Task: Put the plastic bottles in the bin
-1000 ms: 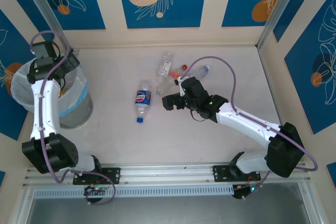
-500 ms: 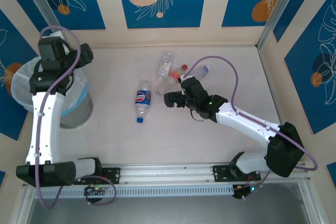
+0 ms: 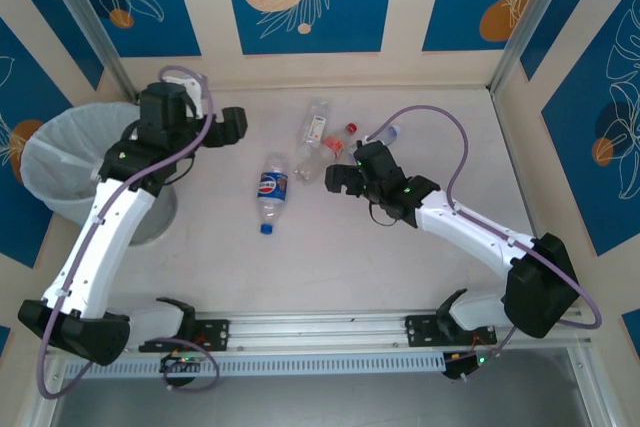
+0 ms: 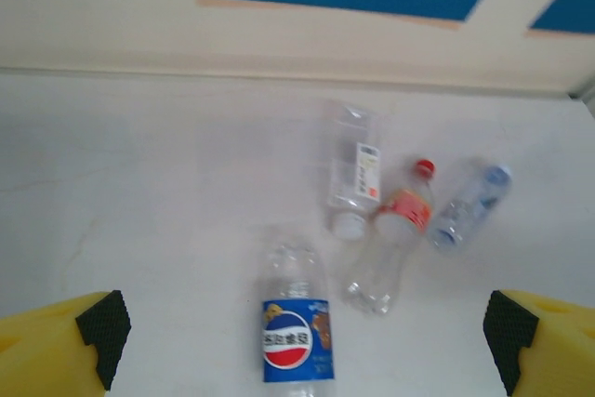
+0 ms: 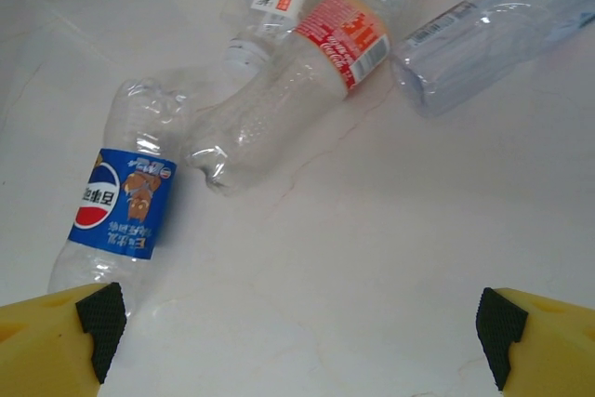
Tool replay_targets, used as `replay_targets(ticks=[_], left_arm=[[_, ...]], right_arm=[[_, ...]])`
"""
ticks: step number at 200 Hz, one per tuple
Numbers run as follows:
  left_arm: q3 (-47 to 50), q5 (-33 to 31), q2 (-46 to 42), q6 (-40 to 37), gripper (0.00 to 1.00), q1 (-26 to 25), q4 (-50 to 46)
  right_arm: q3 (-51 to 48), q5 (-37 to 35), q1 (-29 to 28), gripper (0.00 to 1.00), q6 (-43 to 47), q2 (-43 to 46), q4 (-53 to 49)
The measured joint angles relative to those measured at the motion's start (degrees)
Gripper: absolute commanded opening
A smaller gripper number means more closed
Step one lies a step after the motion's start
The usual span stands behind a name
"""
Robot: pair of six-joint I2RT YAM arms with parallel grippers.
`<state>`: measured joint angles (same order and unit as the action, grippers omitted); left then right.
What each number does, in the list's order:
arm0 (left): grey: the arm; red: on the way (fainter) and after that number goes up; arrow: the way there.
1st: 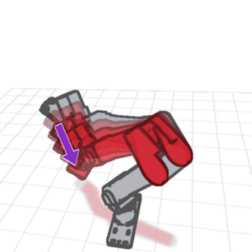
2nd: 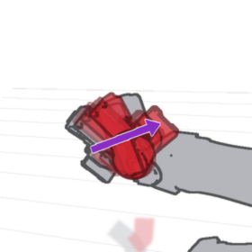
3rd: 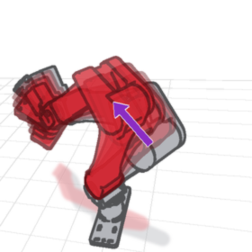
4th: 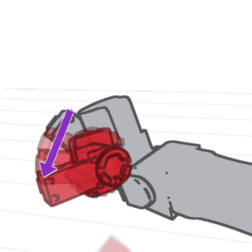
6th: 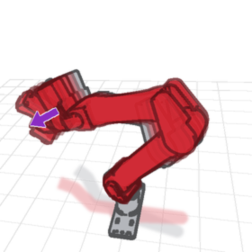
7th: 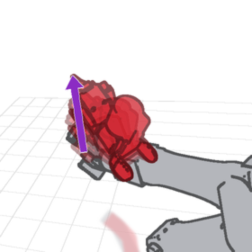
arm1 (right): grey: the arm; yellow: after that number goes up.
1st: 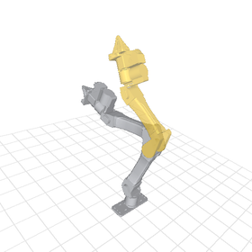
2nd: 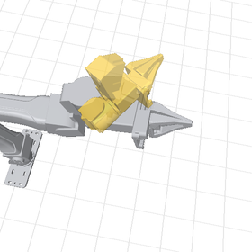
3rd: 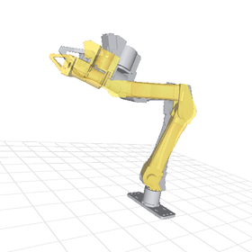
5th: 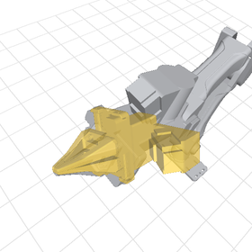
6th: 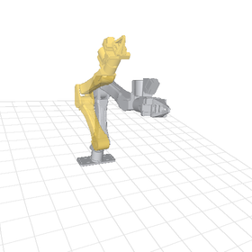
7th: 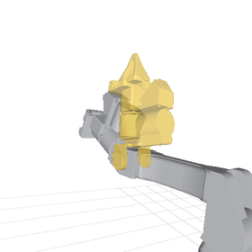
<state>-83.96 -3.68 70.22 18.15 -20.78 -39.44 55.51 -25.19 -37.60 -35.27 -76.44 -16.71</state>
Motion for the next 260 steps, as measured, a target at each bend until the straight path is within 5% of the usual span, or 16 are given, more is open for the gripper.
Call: replay_targets(ticks=[32,102,193,260], left_arm=[[6.7,-0.2,-1.6,0.7,0.99,-4.1,2.2],[19.2,0.7,-4.9,3.8,0.99,-4.3,8.3],[21.6,-2.8,-5.3,1.8,0.99,-4.3,10.4],[23.2,-5.2,-5.7,-0.3,0.99,-4.3,11.2]], right_arm=[[0.1,1.2,4.7,1.0,-0.3,-1.4,-0.9],[12.0,3.1,14.4,0.99,-1.7,-17.6,-3.8],[27.8,-1.7,14.7,0.95,-20.5,-35.1,-9.0],[38.3,-1.7,14.5,0.91,-23.1,-44.1,-13.9]])
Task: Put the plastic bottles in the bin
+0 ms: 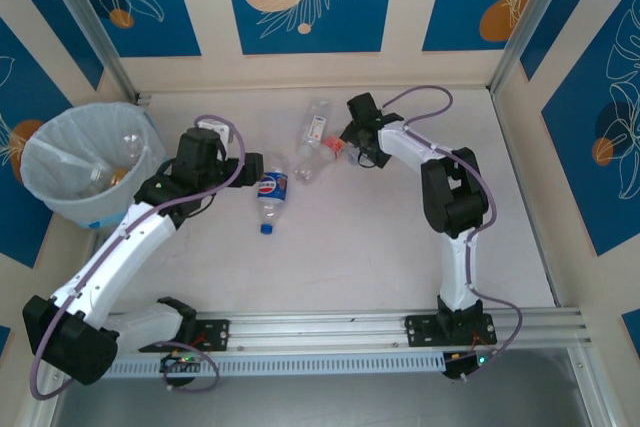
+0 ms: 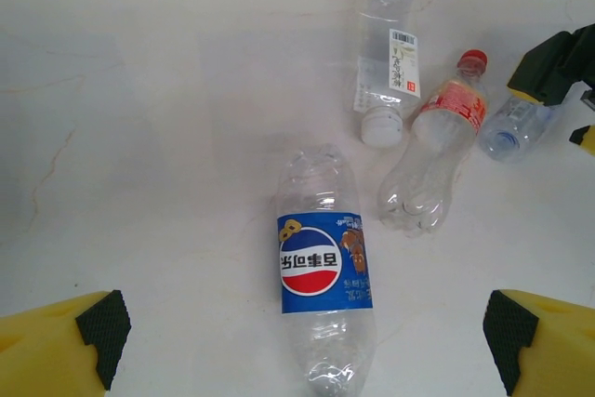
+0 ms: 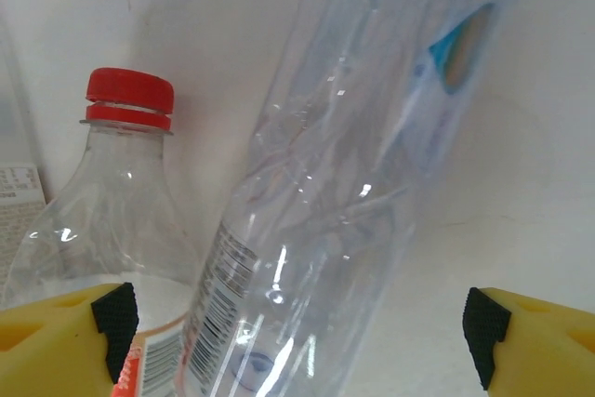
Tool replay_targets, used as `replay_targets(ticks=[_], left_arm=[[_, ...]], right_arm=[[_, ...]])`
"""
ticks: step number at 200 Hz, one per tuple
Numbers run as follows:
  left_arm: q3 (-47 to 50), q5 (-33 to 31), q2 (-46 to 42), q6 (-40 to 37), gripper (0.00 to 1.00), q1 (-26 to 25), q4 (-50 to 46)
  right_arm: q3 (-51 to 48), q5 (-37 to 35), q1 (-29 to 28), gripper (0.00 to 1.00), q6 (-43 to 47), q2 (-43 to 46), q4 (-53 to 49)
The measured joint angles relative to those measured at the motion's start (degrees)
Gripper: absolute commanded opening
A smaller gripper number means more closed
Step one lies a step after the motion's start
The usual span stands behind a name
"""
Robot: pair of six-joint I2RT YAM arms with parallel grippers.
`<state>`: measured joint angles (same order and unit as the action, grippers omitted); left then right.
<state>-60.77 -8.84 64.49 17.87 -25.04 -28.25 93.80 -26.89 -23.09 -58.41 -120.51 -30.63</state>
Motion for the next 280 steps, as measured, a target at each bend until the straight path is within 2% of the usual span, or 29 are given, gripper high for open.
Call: replay_targets(ticks=[35,91,169,209,243,280], left_arm=[[0.2,-0.9,0.0,-0.4,0.99,0.0,0.4],[0.3,-2.2,0.5,-0.4,0.99,0.0,1.4],[0.3,-3.2,0.9,-0.4,0.99,0.0,1.7],[0.6,-3.8,0.9,-0.4,0.99,0.0,1.7],[0.6,-3.9,0.9,-0.4,0.99,0.0,1.7],[0.6,-3.8,1.3,-0.4,0.99,0.0,1.7]], right_arm=[[3.3,-0.1,-0.7,0.78,-1.6,-3.4,-2.7],[3.3,-0.3,-2.0,0.77,-3.7,-4.2,-5.0],[3.3,0.1,-1.3,0.69,-3.8,-6.5,-5.2],[3.3,-0.1,-1.2,0.55,-3.9,-6.5,-5.1],[-3.7,-0.8,-1.3,0.4,-2.5,-2.5,0.3],[-12.0,-0.1,-1.6,0.39,0.1,3.2,2.4]])
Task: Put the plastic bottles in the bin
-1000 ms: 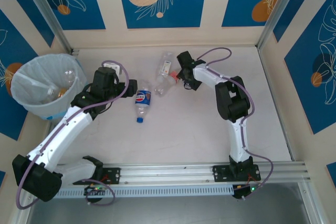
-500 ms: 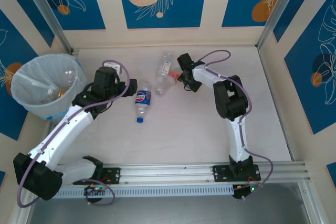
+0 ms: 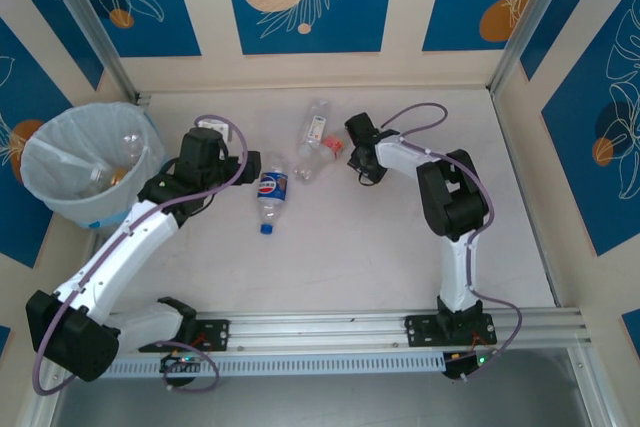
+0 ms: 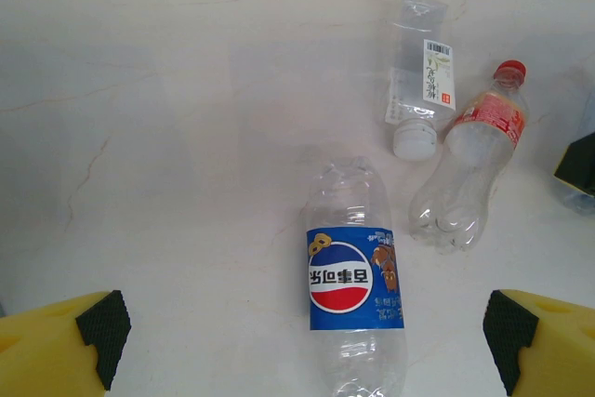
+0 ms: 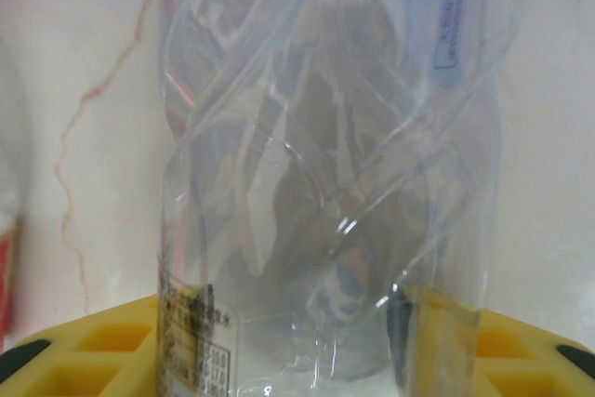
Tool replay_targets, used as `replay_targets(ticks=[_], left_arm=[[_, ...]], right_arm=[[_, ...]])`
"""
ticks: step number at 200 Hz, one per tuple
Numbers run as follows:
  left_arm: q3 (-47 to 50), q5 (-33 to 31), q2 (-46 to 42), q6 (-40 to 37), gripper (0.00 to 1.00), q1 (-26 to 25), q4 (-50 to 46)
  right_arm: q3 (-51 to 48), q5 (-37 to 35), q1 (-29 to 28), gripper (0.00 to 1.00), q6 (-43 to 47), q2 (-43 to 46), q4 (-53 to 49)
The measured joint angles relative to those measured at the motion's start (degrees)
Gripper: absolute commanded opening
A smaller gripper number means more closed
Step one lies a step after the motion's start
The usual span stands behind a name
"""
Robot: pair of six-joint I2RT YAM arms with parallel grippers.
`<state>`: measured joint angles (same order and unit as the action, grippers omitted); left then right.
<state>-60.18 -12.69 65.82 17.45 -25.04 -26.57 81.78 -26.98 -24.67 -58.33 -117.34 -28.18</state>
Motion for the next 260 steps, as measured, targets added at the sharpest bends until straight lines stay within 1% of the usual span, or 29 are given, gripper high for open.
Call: replay_targets(ticks=[37,42,57,91,114,134,171,194,218,234,260], left_arm=[[0.0,0.9,1.4,0.2,0.99,0.0,0.0],[0.0,1.2,1.4,0.3,0.99,0.0,0.0],[0.0,2.4,1.4,0.7,0.99,0.0,0.0],[0.0,6.6,1.4,1.6,0.99,0.0,0.6],[0.7,11.1,1.4,1.8,0.99,0.0,2.6],[1.9,14.3,1.4,2.7,0.99,0.0,4.6],[4.1,17.0,0.4,5.7,0.99,0.0,7.8],[5.2,19.1,0.1,7.6,0.99,0.0,10.5],[6.4,21.0,-0.2,8.8,0.99,0.0,12.7],[6.5,23.8,0.0,9.6,0.99,0.0,14.3],[5.5,29.9,1.5,11.4,0.99,0.0,16.6]], right_arm=[[-6.5,1.6,-0.9,0.38,2.9,5.6,1.4],[-7.4,1.8,-1.1,0.35,3.2,6.4,1.7],[-10.2,2.3,-1.9,0.34,5.0,8.9,2.8],[-18.5,3.0,-4.3,0.33,8.6,15.5,7.3],[-25.3,3.8,-5.8,0.33,11.3,20.9,12.6],[-29.1,5.5,-6.6,0.33,14.3,24.9,16.5],[-32.5,10.4,-6.6,0.34,18.8,31.1,22.5],[-33.7,12.6,-6.7,0.31,20.0,35.1,24.0],[-34.3,14.5,-7.0,0.31,21.0,38.9,25.7],[-34.7,16.8,-7.2,0.32,22.0,41.0,27.2],[-35.0,23.3,-7.3,0.32,23.1,42.9,30.1]])
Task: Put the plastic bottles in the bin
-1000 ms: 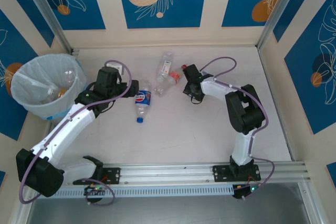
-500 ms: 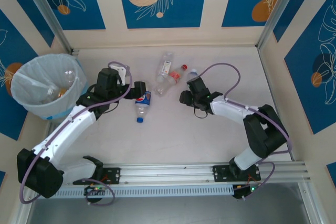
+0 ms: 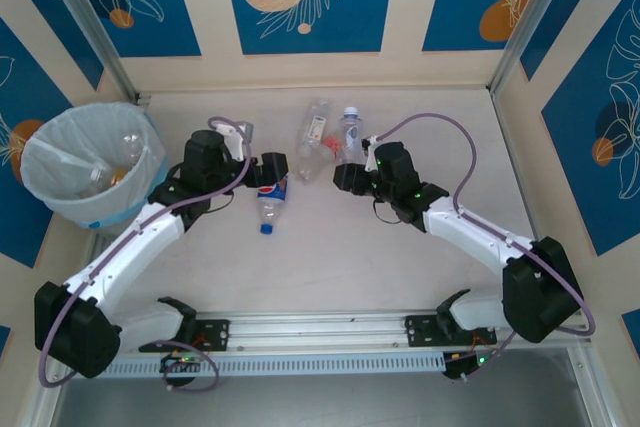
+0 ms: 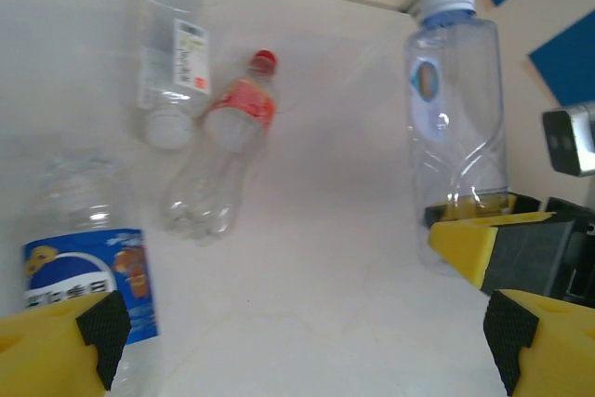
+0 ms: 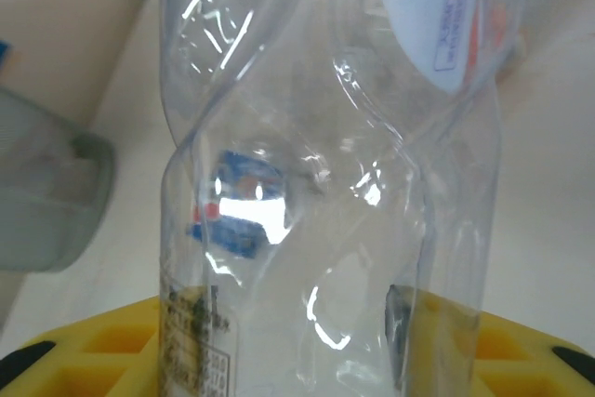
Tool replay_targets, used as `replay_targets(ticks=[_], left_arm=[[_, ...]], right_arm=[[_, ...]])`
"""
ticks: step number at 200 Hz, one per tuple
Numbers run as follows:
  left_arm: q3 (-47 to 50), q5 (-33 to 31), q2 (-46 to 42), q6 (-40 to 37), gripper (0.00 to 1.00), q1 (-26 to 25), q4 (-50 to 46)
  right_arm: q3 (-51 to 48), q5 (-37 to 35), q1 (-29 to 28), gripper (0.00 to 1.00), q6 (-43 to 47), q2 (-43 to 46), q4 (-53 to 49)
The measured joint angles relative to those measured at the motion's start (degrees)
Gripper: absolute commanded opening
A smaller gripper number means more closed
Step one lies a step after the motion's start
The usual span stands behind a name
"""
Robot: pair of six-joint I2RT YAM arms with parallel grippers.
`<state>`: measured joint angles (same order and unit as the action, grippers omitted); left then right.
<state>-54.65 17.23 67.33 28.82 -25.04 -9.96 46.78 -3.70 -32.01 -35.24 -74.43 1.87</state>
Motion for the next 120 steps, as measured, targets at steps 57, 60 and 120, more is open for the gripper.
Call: replay_targets(ticks=[57,60,120], left_arm=[[-0.6,11.5,3.1,6.5,0.99,0.0,9.0],[-0.6,12.0,3.1,6.9,0.99,0.0,9.6],[-1.4,15.8,3.2,10.8,0.99,0.0,15.1]], right_arm=[[-0.3,11.5,-0.7,0.33,1.2,1.7,6.6],[-0.4,12.2,-0.7,0.32,1.3,1.7,7.1],[-0.1,21.4,-2.9,0.32,3.1,1.7,9.7]])
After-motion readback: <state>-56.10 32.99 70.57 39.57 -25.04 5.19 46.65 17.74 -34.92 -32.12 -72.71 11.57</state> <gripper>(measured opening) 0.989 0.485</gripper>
